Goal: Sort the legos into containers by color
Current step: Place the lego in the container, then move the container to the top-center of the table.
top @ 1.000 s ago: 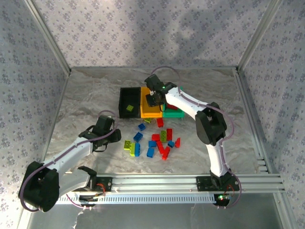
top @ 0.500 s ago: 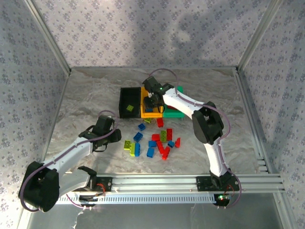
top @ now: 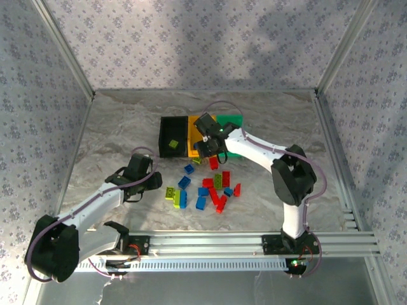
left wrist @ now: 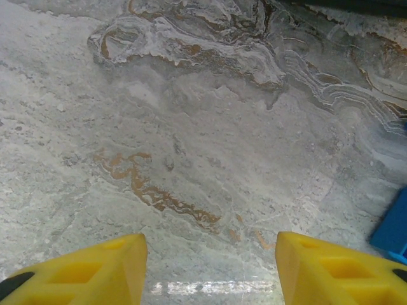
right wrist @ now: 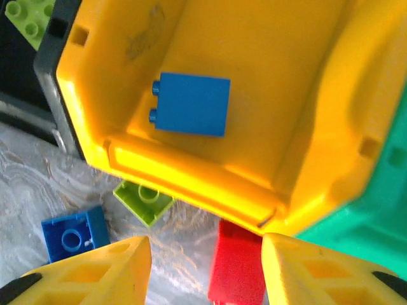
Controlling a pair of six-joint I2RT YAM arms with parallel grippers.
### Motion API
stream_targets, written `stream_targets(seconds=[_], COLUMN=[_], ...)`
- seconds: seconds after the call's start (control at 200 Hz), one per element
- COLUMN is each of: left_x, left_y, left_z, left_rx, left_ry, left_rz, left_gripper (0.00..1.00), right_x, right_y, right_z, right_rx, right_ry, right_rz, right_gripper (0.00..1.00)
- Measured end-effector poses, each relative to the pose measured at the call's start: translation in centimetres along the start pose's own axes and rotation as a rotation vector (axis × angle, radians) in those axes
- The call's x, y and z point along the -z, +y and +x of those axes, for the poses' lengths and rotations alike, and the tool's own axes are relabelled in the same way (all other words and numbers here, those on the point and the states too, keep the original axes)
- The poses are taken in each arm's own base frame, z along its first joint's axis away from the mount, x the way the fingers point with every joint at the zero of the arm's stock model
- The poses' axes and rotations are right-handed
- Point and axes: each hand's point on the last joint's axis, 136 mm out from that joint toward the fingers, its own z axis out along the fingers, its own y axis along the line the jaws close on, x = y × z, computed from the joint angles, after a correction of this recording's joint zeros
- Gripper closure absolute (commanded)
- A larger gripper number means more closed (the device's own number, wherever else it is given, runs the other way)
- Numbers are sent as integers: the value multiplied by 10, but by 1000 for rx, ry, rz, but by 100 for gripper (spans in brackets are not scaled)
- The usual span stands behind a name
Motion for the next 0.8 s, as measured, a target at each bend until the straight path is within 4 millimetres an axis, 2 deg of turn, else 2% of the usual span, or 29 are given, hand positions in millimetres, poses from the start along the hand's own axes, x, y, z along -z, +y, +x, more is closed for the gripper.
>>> stream_targets(seconds=[0.145, 0.47, 0.58, 0.8], left_x=[0, 0, 0, 0], left_y=[-1, -1, -1, -2], left_z=[1, 1, 1, 1], left_rx=[0, 0, 0, 0], left_ry=[3, 4, 4, 5], left_rz=[6, 7, 7, 10], left_gripper=[44, 44, 44, 44], right_x=[4, -24, -34, -41], right_y=[-10, -17, -20, -22], right_z=[4, 17, 15, 0], right_rx=[-21, -40, -51, -71], right_ry=[-5, 57, 70, 56], right_rz=[20, 46, 49, 37], right_gripper=[56, 56, 56, 56])
